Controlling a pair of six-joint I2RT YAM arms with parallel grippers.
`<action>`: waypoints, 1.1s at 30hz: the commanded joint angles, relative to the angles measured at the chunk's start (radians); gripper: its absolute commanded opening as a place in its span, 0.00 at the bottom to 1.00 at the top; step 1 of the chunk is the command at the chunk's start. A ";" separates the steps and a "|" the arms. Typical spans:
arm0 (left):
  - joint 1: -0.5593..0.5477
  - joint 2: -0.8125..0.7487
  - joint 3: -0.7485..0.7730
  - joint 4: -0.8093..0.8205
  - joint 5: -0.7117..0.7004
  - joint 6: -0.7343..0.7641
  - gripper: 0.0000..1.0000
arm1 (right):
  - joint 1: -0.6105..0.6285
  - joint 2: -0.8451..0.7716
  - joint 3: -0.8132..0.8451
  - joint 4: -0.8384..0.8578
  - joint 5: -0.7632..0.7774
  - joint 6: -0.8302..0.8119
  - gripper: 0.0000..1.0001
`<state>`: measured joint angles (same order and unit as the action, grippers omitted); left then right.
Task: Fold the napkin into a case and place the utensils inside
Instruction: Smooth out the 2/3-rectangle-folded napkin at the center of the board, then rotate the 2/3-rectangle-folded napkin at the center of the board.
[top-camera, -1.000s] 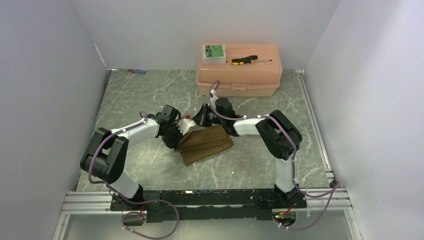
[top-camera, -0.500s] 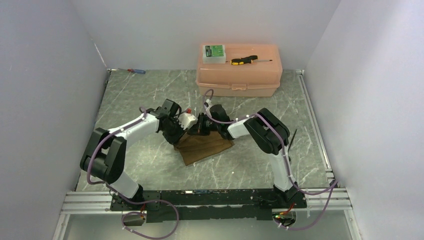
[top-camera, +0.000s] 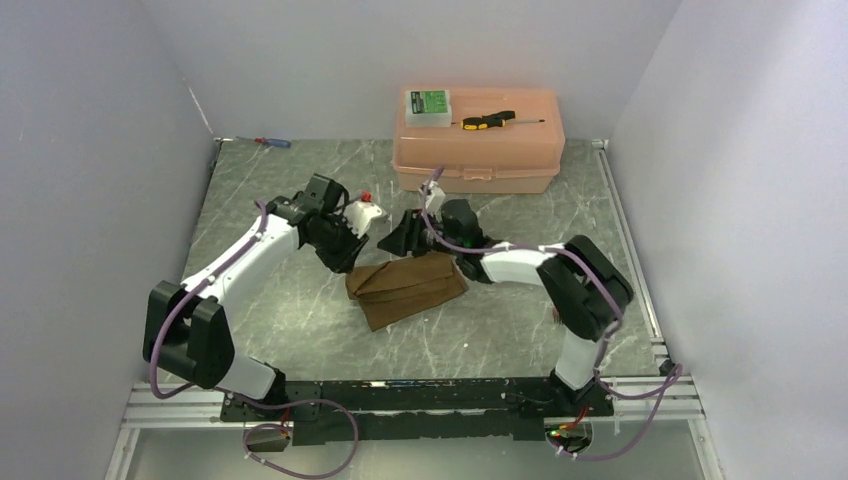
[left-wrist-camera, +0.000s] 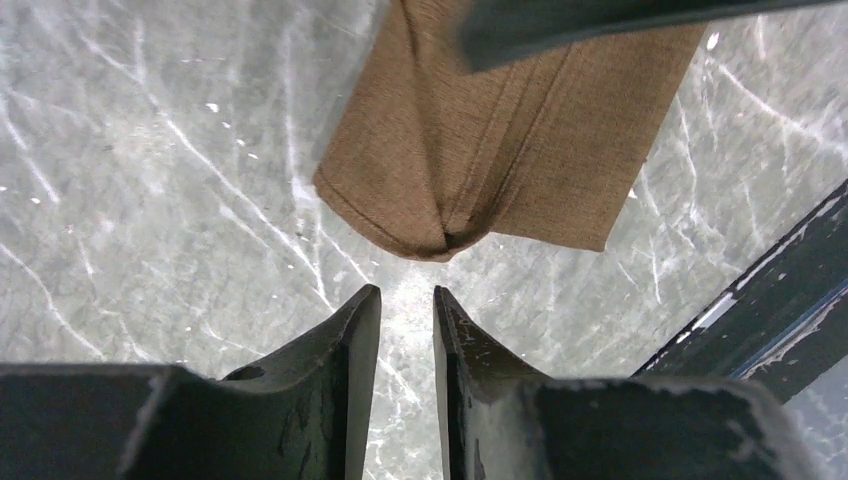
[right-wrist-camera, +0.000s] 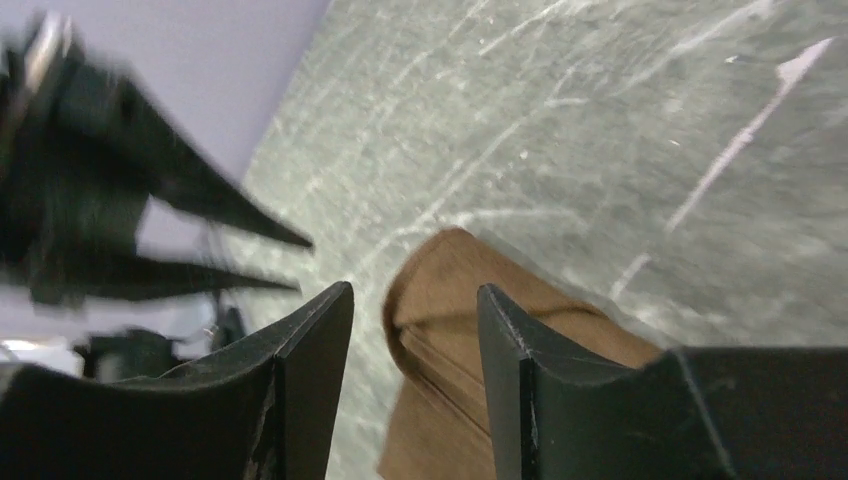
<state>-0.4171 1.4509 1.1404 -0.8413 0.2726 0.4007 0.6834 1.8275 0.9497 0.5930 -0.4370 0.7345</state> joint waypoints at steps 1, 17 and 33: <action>0.069 0.037 0.087 -0.056 0.119 -0.056 0.31 | 0.021 -0.145 -0.164 0.043 0.065 -0.292 0.53; 0.090 0.310 0.167 0.159 0.163 -0.103 0.27 | 0.326 -0.302 -0.359 -0.034 0.198 -1.049 0.62; 0.083 0.349 0.071 0.247 0.144 -0.060 0.25 | 0.447 -0.099 -0.246 0.006 0.285 -1.244 0.53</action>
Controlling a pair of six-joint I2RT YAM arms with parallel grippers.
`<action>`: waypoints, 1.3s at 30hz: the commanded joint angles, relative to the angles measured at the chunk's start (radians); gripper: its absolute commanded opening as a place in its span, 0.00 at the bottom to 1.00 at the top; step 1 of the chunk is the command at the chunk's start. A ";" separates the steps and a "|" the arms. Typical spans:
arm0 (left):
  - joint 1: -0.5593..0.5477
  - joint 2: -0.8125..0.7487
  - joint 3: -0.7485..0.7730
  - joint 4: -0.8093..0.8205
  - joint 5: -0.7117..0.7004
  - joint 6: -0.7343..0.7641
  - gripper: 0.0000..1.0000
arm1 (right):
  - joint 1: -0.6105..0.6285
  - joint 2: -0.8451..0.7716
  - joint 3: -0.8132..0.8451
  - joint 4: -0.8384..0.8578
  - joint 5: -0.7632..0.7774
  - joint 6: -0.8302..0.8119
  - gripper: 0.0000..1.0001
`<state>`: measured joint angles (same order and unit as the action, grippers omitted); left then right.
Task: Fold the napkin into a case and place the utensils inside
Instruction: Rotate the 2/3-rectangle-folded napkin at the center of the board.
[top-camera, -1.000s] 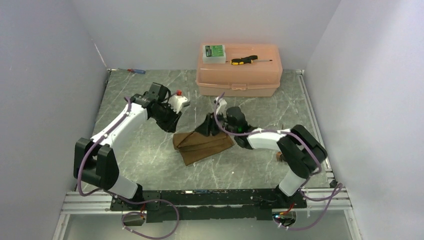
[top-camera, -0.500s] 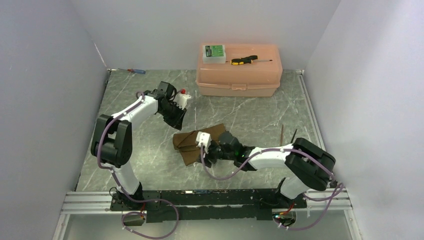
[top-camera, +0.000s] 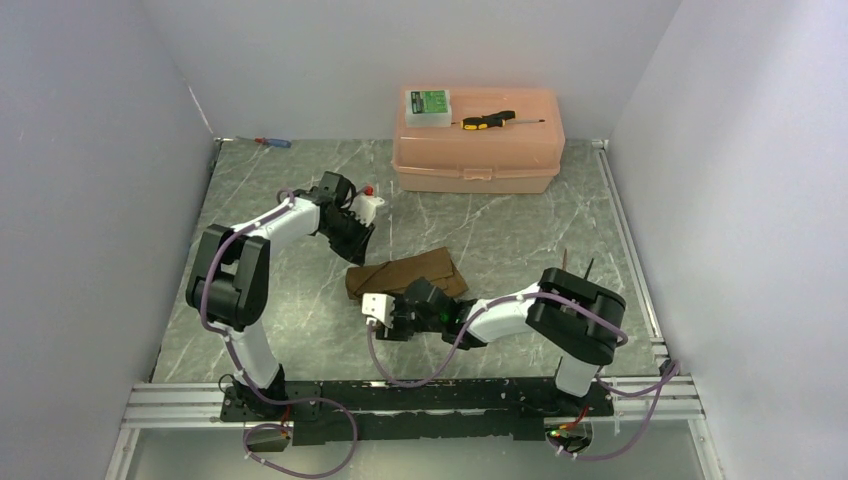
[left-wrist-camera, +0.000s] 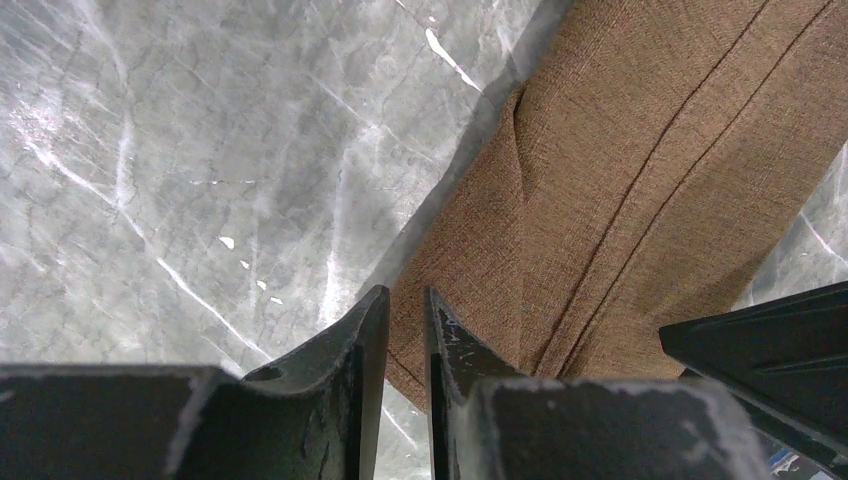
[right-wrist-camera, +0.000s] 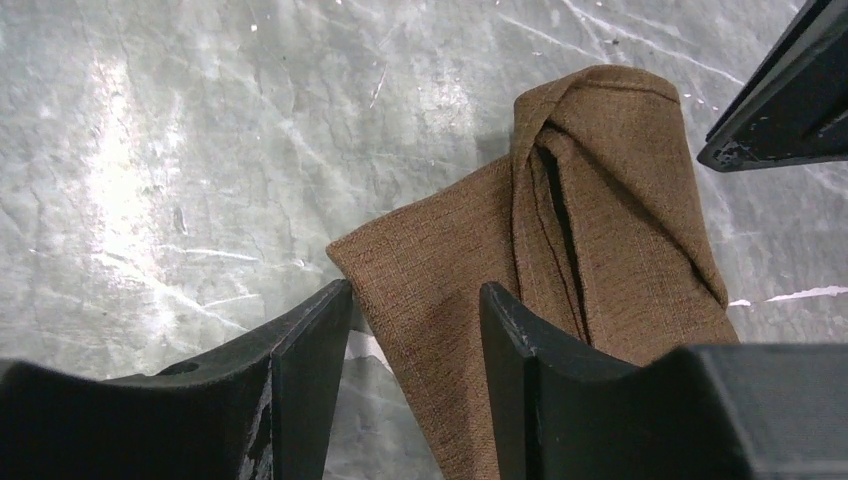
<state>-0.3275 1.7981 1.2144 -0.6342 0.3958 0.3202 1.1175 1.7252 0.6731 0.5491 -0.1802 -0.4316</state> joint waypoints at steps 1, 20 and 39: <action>-0.008 0.005 -0.001 0.039 0.022 0.020 0.24 | 0.014 0.000 0.029 0.040 0.026 -0.083 0.53; -0.068 0.072 0.054 0.034 -0.007 0.022 0.23 | 0.021 0.078 0.058 -0.056 -0.027 -0.090 0.42; -0.065 0.061 0.168 -0.024 -0.140 0.121 0.21 | 0.023 0.113 0.098 0.091 -0.003 0.035 0.52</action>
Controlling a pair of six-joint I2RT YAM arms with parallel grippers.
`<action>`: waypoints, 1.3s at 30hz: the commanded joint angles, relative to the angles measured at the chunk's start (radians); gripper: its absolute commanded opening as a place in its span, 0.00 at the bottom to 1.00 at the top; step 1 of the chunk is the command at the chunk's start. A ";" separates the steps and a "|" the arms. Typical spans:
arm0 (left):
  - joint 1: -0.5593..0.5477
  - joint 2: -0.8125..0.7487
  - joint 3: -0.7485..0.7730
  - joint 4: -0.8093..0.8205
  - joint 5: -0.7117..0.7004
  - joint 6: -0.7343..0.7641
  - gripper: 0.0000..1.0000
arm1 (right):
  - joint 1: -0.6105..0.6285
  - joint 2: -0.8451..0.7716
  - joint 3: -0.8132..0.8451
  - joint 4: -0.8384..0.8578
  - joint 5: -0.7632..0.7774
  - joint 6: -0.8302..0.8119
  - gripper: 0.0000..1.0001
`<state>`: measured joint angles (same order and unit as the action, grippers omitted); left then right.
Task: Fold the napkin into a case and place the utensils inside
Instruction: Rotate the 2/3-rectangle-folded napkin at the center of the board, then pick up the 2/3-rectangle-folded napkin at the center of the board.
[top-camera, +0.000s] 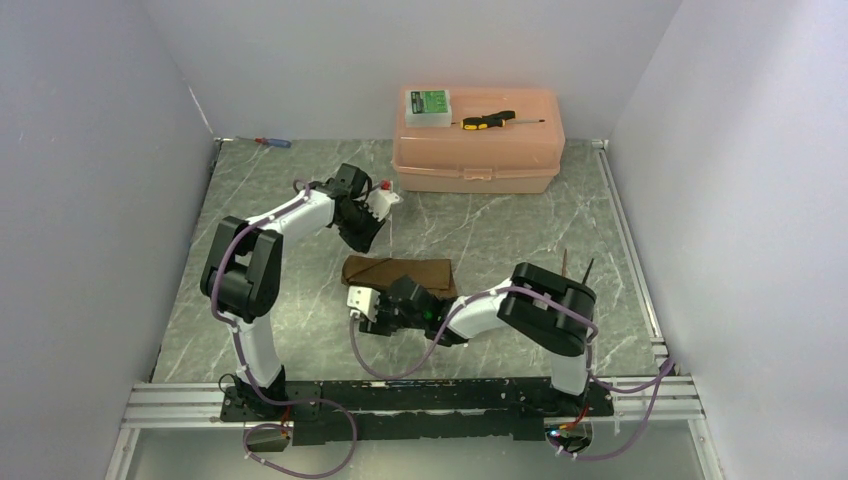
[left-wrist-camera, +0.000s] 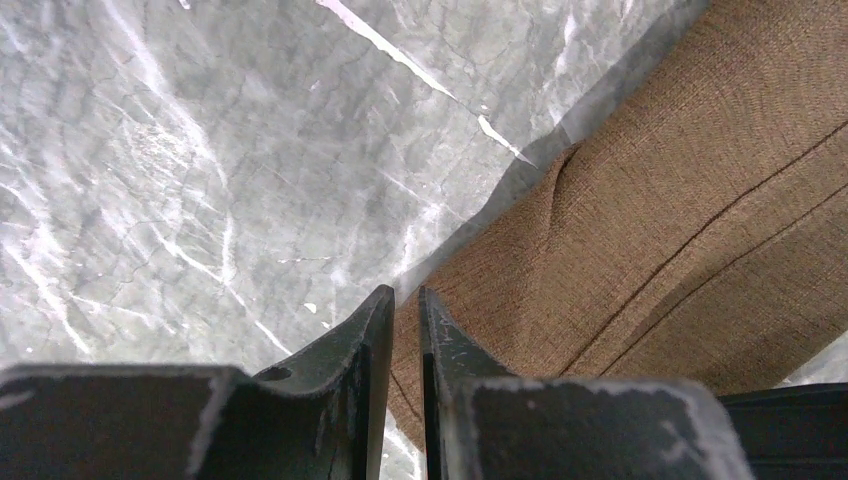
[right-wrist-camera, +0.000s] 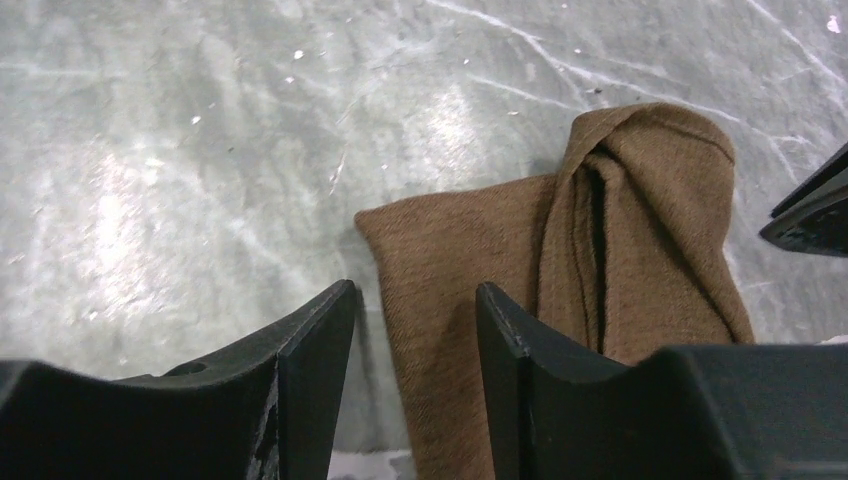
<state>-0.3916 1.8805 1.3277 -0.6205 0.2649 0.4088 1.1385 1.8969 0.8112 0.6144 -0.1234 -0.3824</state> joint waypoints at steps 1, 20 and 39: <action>0.001 -0.027 0.061 -0.046 -0.009 0.035 0.21 | 0.002 -0.063 -0.044 0.019 -0.065 -0.022 0.53; -0.006 -0.019 -0.090 0.024 0.027 0.023 0.22 | -0.001 -0.008 -0.017 0.105 0.076 -0.040 0.00; -0.012 -0.043 -0.106 0.043 0.004 0.041 0.22 | -0.223 -0.031 -0.037 0.234 -0.218 0.443 0.00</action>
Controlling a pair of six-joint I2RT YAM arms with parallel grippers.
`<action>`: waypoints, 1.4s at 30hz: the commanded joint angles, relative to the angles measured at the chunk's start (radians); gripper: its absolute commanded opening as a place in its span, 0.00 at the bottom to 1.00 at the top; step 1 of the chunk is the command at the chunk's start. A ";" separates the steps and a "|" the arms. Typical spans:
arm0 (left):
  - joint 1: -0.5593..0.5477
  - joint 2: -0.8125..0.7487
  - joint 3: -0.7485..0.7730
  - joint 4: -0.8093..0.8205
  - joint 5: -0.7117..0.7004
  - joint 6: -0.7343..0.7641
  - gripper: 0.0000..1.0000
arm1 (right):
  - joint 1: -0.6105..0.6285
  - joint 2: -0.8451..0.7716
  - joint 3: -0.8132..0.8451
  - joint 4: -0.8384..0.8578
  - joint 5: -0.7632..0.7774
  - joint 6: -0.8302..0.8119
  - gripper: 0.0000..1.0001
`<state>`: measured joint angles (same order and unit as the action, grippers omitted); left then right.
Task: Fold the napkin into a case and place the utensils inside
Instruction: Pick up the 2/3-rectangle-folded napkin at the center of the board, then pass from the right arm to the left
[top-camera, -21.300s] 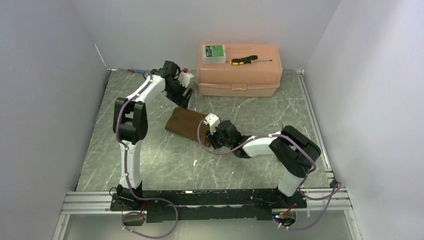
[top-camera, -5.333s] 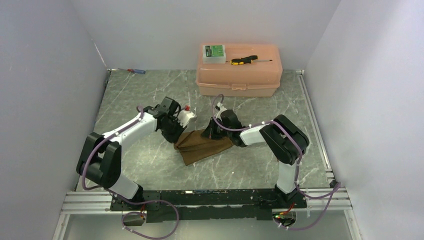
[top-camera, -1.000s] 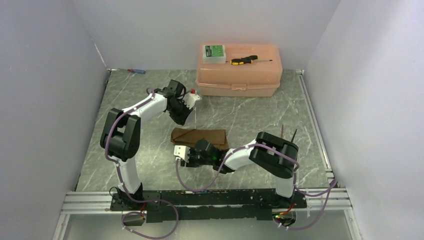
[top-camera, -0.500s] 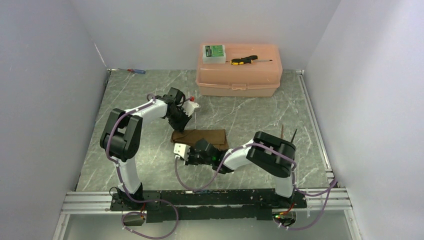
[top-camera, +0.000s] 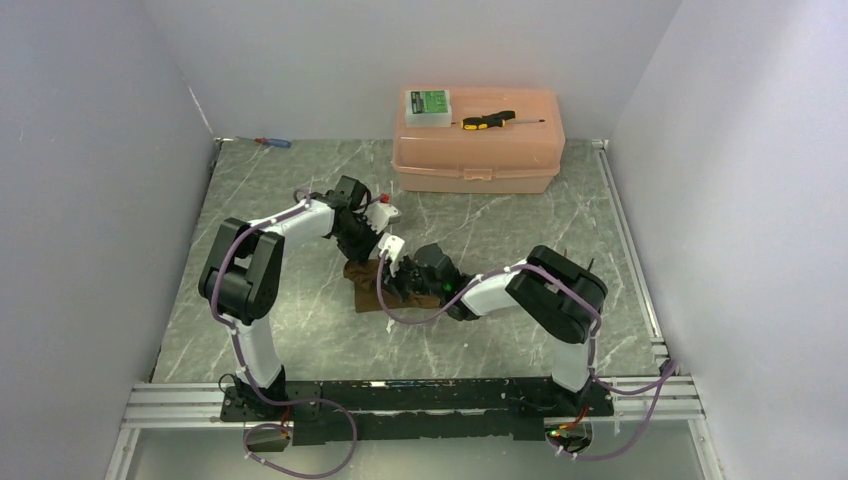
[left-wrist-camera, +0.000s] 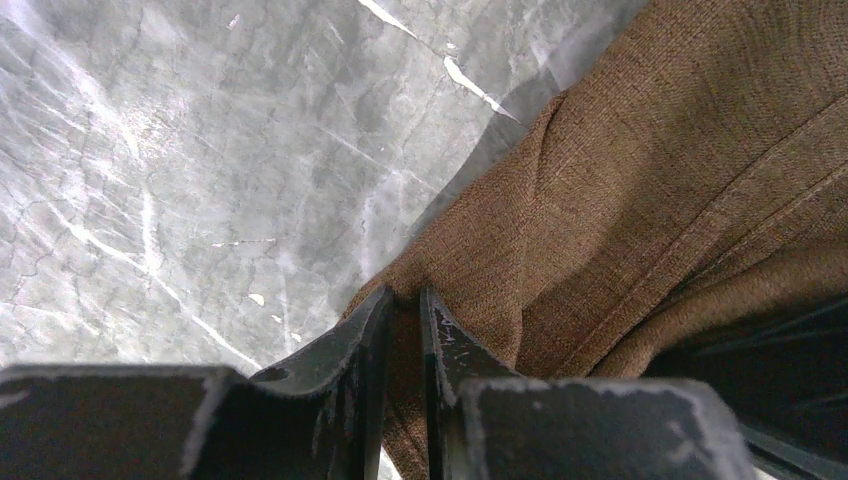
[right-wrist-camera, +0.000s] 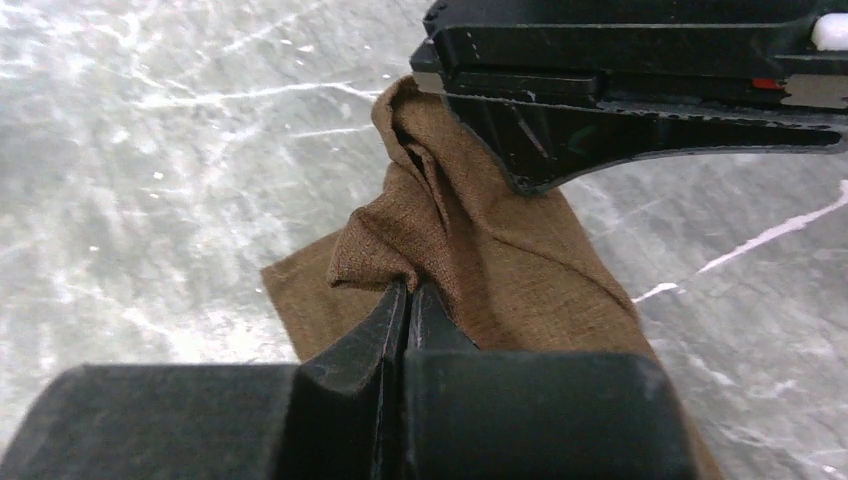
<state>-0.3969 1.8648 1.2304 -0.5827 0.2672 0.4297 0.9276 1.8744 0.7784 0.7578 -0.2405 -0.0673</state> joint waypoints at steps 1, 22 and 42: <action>-0.007 -0.029 -0.007 0.004 0.003 0.020 0.22 | -0.022 -0.005 -0.008 0.100 -0.118 0.145 0.00; 0.020 -0.247 0.016 -0.173 0.014 0.148 0.45 | -0.055 0.029 -0.063 0.158 -0.207 0.227 0.07; -0.066 -0.637 -0.445 0.081 0.210 0.535 0.41 | -0.077 0.069 -0.085 0.265 -0.259 0.330 0.12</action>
<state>-0.4530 1.2858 0.8555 -0.7013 0.4255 0.8787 0.8616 1.9362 0.7143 0.9283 -0.4633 0.2237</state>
